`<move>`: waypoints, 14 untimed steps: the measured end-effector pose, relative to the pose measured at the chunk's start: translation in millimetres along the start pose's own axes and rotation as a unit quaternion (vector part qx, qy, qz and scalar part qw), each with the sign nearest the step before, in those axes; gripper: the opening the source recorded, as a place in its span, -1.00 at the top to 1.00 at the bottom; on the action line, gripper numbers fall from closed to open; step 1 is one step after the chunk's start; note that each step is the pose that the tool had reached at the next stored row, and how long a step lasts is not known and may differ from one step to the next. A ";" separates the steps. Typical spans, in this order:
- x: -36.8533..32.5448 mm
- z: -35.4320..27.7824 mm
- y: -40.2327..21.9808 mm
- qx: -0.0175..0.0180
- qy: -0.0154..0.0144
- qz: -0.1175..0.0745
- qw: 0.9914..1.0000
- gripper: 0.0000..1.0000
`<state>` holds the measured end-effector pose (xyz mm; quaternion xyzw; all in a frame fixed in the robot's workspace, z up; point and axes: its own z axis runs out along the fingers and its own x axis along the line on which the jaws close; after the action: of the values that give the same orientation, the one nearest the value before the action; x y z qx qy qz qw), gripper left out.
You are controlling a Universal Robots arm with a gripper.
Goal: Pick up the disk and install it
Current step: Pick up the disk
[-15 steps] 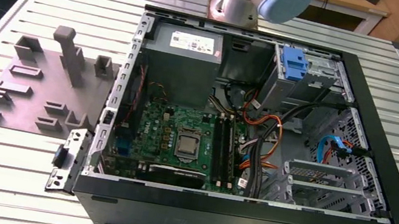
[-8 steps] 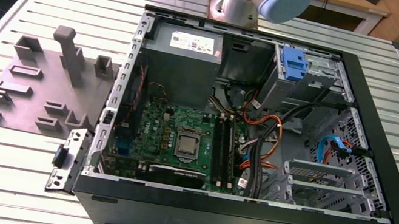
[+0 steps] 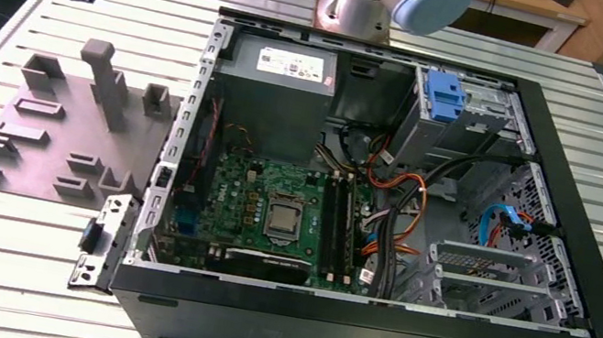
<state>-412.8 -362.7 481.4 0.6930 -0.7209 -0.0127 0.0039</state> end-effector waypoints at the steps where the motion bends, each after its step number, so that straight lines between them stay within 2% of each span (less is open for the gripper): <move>1: 0.8 0.0 -0.1 0.000 0.000 0.000 1.000 0.27; 7: 3.9 -0.1 -1.5 0.000 0.000 0.000 1.000 0.27; 14: 5.0 -0.2 -6.8 0.000 0.000 0.000 1.000 0.27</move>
<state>-406.3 -368.0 481.4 0.6929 -0.7209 -0.0126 0.0040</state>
